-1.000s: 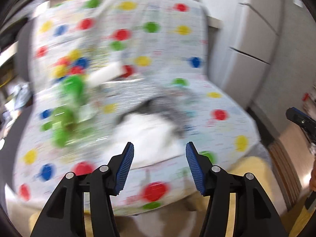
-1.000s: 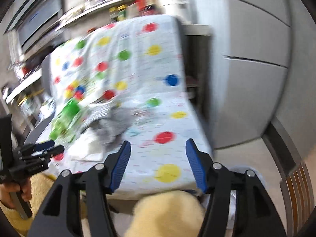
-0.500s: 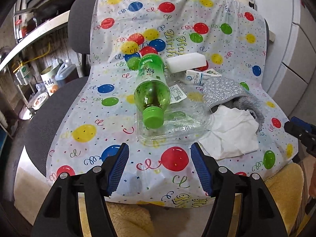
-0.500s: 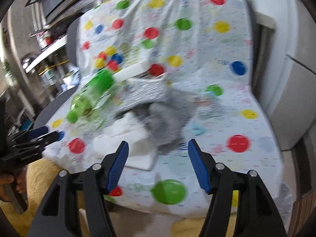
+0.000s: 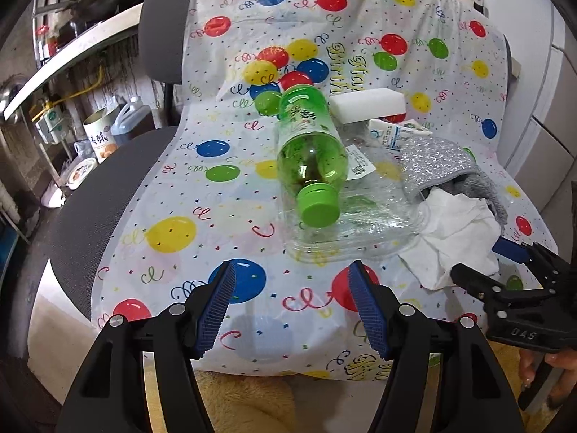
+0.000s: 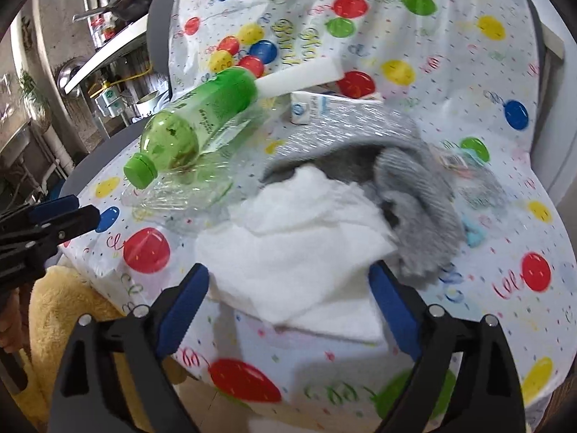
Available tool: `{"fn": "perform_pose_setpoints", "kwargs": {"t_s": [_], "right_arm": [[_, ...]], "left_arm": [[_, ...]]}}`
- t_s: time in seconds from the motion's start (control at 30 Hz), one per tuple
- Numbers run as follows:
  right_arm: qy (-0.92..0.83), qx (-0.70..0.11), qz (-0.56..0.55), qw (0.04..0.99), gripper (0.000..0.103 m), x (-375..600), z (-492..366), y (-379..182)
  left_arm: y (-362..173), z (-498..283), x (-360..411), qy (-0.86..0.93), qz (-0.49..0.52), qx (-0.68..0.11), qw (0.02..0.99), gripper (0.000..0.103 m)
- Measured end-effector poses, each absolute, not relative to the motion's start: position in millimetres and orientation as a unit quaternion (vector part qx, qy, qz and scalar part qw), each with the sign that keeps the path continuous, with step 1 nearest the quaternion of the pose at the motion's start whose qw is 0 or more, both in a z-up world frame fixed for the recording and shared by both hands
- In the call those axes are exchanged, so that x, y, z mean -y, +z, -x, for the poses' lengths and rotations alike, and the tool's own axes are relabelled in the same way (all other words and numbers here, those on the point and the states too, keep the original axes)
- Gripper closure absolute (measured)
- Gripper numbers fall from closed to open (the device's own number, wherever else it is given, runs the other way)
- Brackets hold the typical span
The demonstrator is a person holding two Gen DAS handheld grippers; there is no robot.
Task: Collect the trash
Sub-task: 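Grasp the white tissue with the right gripper while the left gripper reaches the grey cloth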
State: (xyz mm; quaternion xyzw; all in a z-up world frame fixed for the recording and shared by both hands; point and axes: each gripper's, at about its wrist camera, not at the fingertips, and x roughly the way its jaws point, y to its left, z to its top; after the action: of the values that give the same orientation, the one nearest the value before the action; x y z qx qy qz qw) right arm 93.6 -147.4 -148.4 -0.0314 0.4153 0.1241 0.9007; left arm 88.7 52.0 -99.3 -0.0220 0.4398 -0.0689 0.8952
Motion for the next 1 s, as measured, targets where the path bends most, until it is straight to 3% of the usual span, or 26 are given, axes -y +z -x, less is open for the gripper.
{"fn": "perform_pose_setpoints", "kwargs": {"t_s": [0.07, 0.17, 0.23, 0.3, 0.47, 0.7, 1.0], "right_arm": [[0.114, -0.421, 0.063, 0.898, 0.018, 137.4, -96.5, -156.0], [0.137, -0.415, 0.054, 0.898, 0.038, 137.1, -91.5, -153.2], [0.142, -0.414, 0.053, 0.898, 0.069, 137.8, -89.0, -148.5], [0.139, -0.408, 0.053, 0.901, 0.091, 140.3, -85.0, -143.1], [0.14, -0.353, 0.057, 0.923, 0.098, 155.9, -57.6, -107.4], [0.042, -0.276, 0.068, 0.958, 0.099, 212.9, -32.0, -56.4], [0.012, -0.27, 0.035, 0.962, 0.099, 269.5, -32.4, -50.7]], "left_arm": [[-99.2, -88.5, -53.2, -0.07, 0.023, -0.44, 0.895, 0.037], [-99.9, -86.5, -53.4, -0.073, 0.025, -0.441, 0.894, 0.037], [-100.0, -85.2, -53.2, -0.074, 0.024, -0.441, 0.894, 0.037], [-100.1, -84.6, -52.6, -0.074, 0.023, -0.442, 0.894, 0.037], [-97.2, -82.8, -46.2, -0.079, 0.018, -0.44, 0.895, 0.037], [-85.2, -87.0, -11.5, -0.129, 0.003, -0.427, 0.895, 0.037], [-78.7, -130.2, 72.0, -0.225, -0.026, -0.416, 0.881, 0.039]]}}
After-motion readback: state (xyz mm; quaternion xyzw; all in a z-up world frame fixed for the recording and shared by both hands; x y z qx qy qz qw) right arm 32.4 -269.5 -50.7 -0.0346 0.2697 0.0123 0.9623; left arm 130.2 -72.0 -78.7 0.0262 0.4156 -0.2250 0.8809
